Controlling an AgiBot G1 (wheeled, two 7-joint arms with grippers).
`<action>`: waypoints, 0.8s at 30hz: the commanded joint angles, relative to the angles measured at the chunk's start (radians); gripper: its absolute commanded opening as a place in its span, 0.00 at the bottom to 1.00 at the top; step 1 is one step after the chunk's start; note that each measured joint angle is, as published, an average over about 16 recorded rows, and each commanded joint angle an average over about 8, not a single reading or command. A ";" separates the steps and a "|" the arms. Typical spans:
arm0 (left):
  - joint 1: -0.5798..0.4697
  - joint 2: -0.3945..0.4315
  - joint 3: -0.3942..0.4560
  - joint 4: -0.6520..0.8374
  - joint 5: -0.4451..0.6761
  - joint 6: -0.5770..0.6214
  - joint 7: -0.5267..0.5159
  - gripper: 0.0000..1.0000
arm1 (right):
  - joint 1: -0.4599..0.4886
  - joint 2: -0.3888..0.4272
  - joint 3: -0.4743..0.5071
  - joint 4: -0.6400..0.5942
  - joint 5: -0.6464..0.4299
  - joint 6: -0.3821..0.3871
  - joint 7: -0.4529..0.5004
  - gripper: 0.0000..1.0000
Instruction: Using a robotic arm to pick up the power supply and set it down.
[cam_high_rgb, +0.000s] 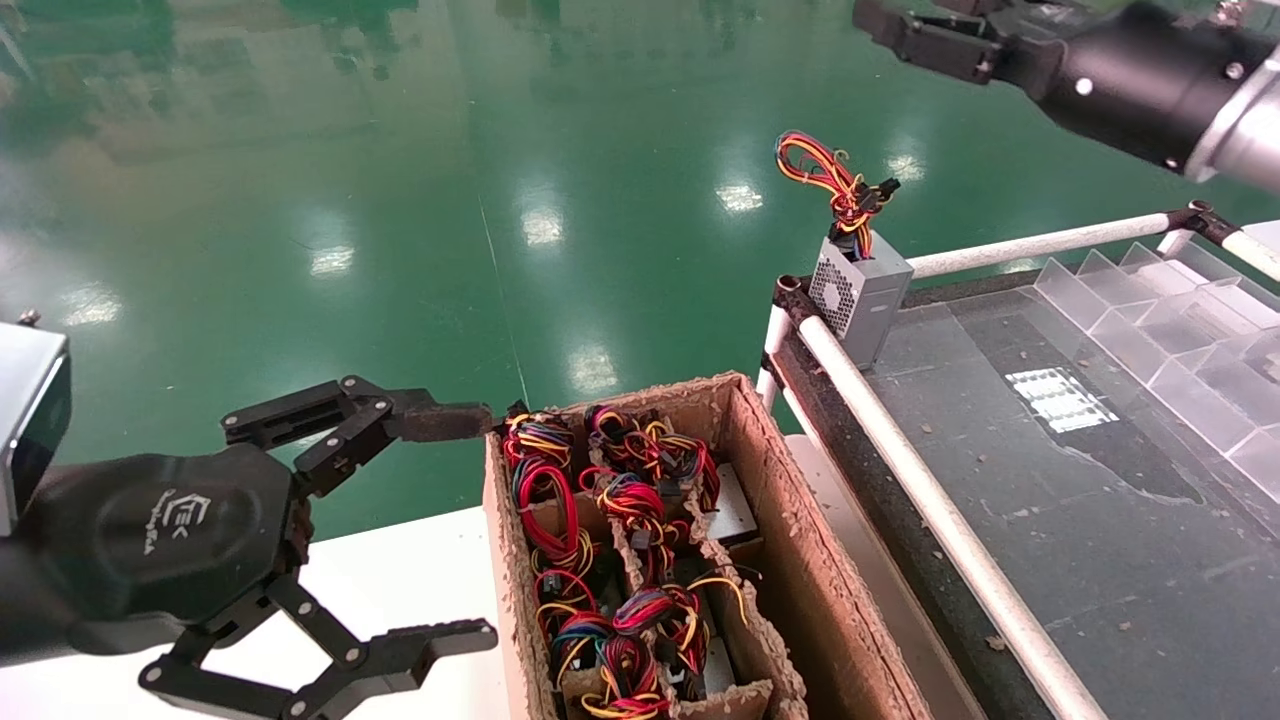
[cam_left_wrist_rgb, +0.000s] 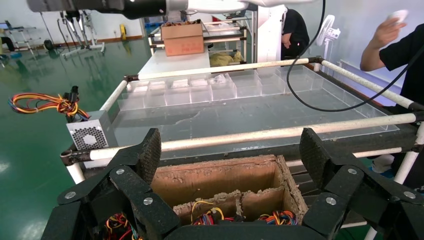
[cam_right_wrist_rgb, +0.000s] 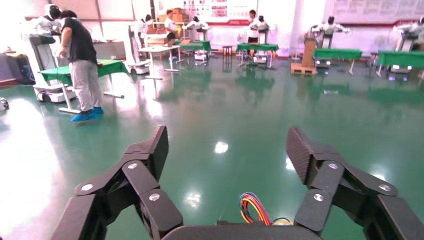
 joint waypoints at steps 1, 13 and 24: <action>0.000 0.000 0.000 0.000 0.000 0.000 0.000 1.00 | -0.022 0.015 0.005 0.035 0.014 -0.016 0.018 1.00; 0.000 0.000 0.000 0.000 0.000 0.000 0.000 1.00 | -0.191 0.112 0.018 0.308 0.092 -0.091 0.103 1.00; 0.000 0.000 0.001 0.000 0.000 0.000 0.000 1.00 | -0.347 0.202 0.030 0.559 0.164 -0.159 0.180 1.00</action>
